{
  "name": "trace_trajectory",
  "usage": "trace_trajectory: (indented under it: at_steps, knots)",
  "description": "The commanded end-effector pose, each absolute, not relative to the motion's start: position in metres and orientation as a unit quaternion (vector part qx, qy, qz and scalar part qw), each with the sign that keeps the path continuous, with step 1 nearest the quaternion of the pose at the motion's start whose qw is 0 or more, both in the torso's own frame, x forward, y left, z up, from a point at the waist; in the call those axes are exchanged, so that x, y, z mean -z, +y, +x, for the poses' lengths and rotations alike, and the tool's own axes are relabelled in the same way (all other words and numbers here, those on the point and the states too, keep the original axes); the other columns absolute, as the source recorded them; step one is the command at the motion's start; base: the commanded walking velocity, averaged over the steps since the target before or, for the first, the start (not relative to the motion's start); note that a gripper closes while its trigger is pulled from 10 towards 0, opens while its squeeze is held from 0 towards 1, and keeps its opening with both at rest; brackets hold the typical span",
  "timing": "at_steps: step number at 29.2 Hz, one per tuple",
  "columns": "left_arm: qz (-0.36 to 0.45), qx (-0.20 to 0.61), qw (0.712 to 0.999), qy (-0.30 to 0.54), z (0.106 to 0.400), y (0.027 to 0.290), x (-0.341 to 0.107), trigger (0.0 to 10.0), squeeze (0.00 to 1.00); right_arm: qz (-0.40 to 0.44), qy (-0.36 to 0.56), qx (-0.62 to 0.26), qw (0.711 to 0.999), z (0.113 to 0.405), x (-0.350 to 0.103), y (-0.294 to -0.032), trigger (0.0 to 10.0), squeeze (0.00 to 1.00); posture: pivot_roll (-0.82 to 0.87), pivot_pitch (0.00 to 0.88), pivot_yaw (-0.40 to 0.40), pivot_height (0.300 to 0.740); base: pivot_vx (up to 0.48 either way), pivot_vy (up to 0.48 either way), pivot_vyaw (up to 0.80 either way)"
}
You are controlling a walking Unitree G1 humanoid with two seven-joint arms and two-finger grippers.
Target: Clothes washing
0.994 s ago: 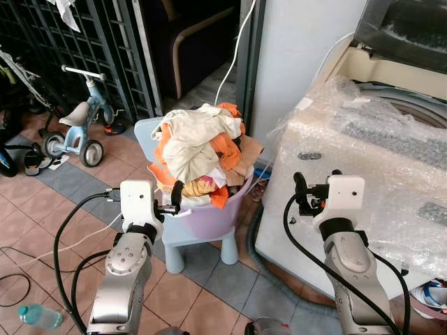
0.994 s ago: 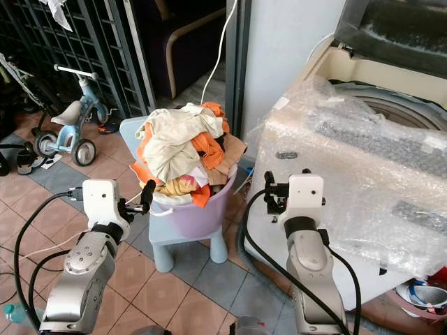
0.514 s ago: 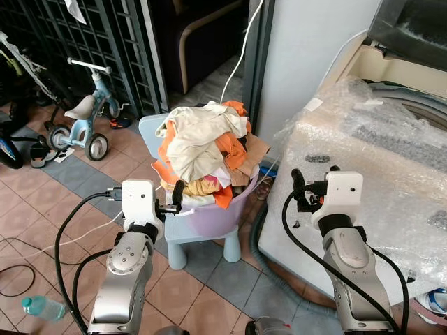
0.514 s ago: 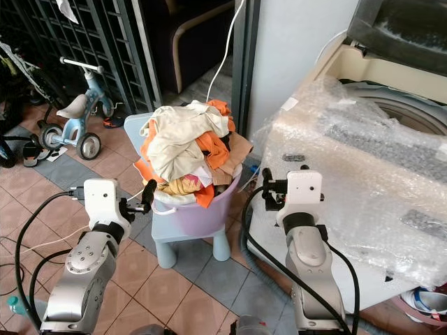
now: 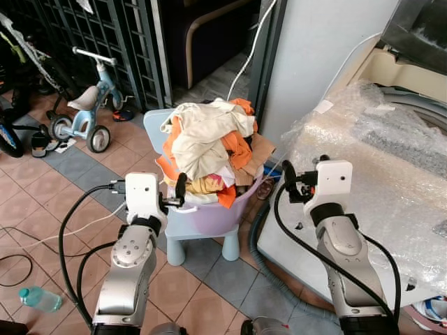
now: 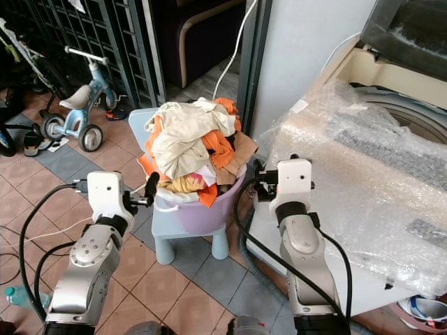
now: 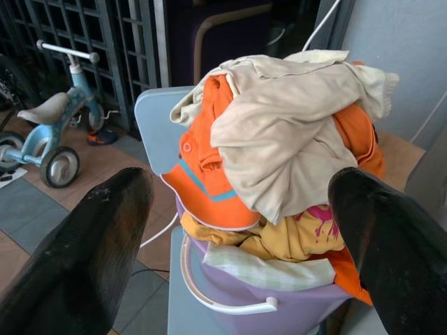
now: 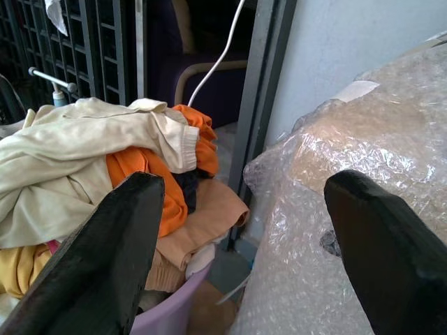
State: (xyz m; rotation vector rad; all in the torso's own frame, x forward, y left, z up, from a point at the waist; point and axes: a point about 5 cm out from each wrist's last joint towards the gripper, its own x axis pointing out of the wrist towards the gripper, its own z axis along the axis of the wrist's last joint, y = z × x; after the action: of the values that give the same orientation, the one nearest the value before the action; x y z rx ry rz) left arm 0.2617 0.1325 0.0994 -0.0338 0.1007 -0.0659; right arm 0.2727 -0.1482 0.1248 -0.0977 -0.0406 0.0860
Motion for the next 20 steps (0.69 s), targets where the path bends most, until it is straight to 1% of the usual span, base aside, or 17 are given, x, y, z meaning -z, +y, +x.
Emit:
trace_trajectory:
  at_steps: [1, 6, 8, 12, 20]
  knots:
    - [-0.016, 0.031, 0.999, 0.038, 0.262, 0.132, -0.106, 10.0, 0.00, -0.050, -0.027, -0.047, 0.997, 0.276, -0.127, -0.148, 10.0, 0.00, -0.06, 0.000, -0.013, 0.740, 0.000, 0.000, 0.00]
    - [-0.028, 0.031, 0.998, 0.049, 0.261, 0.134, -0.101, 10.0, 0.00, -0.040, -0.024, -0.039, 0.998, 0.285, -0.121, -0.144, 10.0, 0.00, -0.07, 0.000, 0.005, 0.740, 0.000, 0.000, 0.00]
    - [-0.028, 0.047, 0.998, 0.037, 0.262, 0.131, -0.102, 10.0, 0.00, -0.038, -0.027, -0.040, 0.998, 0.287, -0.123, -0.141, 10.0, 0.00, -0.07, 0.000, 0.002, 0.740, 0.000, 0.000, 0.00]
    - [-0.029, 0.055, 0.998, 0.030, 0.264, 0.128, -0.105, 10.0, 0.00, -0.040, -0.033, -0.056, 0.997, 0.286, -0.126, -0.136, 10.0, 0.00, -0.07, 0.000, -0.001, 0.740, 0.297, 0.377, 0.00]
    - [-0.036, 0.057, 0.997, 0.046, 0.262, 0.126, -0.102, 10.0, 0.00, -0.042, -0.027, -0.051, 0.997, 0.283, -0.120, -0.141, 10.0, 0.00, -0.08, 0.016, 0.002, 0.740, 0.319, 0.360, 0.00]
